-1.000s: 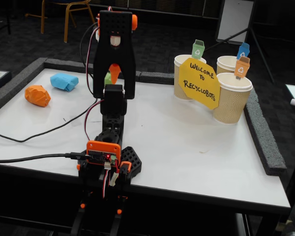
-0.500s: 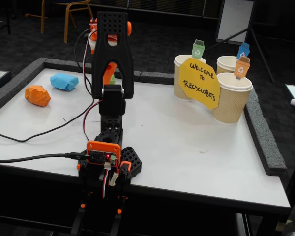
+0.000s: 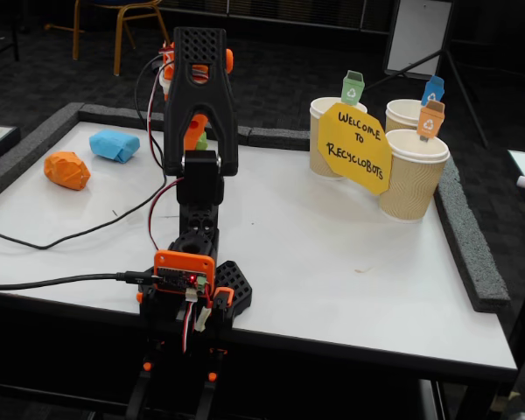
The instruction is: Sort rubbish by color.
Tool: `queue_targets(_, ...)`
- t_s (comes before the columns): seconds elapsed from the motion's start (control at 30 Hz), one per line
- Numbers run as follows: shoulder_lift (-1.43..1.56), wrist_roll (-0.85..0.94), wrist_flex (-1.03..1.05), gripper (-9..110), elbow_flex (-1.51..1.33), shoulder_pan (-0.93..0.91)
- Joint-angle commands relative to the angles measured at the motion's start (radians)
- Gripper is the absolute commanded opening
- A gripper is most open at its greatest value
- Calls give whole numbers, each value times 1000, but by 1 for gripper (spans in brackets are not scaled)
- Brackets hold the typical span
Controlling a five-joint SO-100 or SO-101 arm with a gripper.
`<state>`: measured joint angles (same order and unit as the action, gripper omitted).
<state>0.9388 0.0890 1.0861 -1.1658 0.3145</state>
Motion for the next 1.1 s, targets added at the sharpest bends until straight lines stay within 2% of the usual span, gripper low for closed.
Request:
queue_targets(0.0,38,-2,-15,2,118,-25)
queue_targets(0.17,77,-9,60,0,172,-28)
queue_targets(0.33,242,-12,106,0,129,-37)
queue_targets(0.8,1078,-8,75,0,-557,-35)
queue_targets(1.07,1536,-5,150,0,-804,-6)
